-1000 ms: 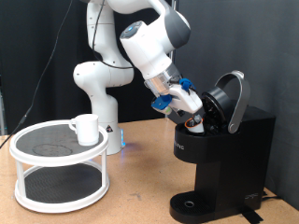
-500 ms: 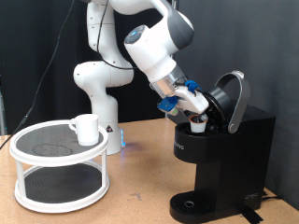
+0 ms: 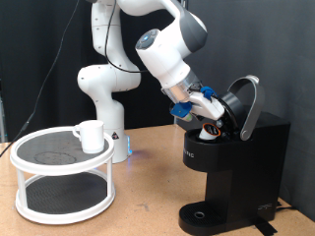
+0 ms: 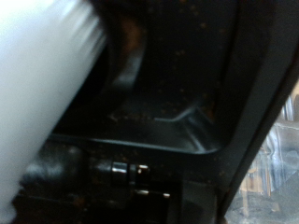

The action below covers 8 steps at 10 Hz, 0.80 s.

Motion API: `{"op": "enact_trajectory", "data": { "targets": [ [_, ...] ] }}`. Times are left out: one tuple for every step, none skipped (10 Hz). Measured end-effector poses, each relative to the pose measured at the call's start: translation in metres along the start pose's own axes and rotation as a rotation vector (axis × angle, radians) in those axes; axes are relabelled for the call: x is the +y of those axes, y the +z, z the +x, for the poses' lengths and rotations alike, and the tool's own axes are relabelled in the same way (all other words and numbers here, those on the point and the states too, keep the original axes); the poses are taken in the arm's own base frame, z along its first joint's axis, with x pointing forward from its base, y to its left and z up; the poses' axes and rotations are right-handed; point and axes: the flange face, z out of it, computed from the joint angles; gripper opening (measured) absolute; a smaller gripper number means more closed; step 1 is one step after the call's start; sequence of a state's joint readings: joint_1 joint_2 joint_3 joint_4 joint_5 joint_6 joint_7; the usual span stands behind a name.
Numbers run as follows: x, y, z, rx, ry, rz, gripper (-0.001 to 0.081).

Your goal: Make a cup of coffee with the keurig machine

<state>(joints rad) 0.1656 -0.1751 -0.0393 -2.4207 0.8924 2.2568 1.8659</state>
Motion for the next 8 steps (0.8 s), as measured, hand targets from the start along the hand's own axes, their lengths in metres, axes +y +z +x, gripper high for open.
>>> {"op": "enact_trajectory", "data": {
  "targets": [
    [0.001,0.0,0.0,0.0,0.007,-0.002,0.0734],
    [0.001,-0.001,0.002,0.0,0.01,-0.004,0.0734],
    [0.001,-0.003,0.004,-0.002,0.015,-0.003,0.0734],
    [0.0,-0.007,0.006,-0.005,0.022,0.006,0.0734],
    [-0.003,-0.014,0.008,-0.001,0.037,0.02,0.0734],
    [-0.006,-0.022,0.012,0.012,0.058,0.043,0.0734],
    [-0.01,-0.032,0.017,0.021,0.074,0.065,0.0734],
    [-0.014,-0.039,0.023,0.031,0.085,0.082,0.0734]
  ]
}}
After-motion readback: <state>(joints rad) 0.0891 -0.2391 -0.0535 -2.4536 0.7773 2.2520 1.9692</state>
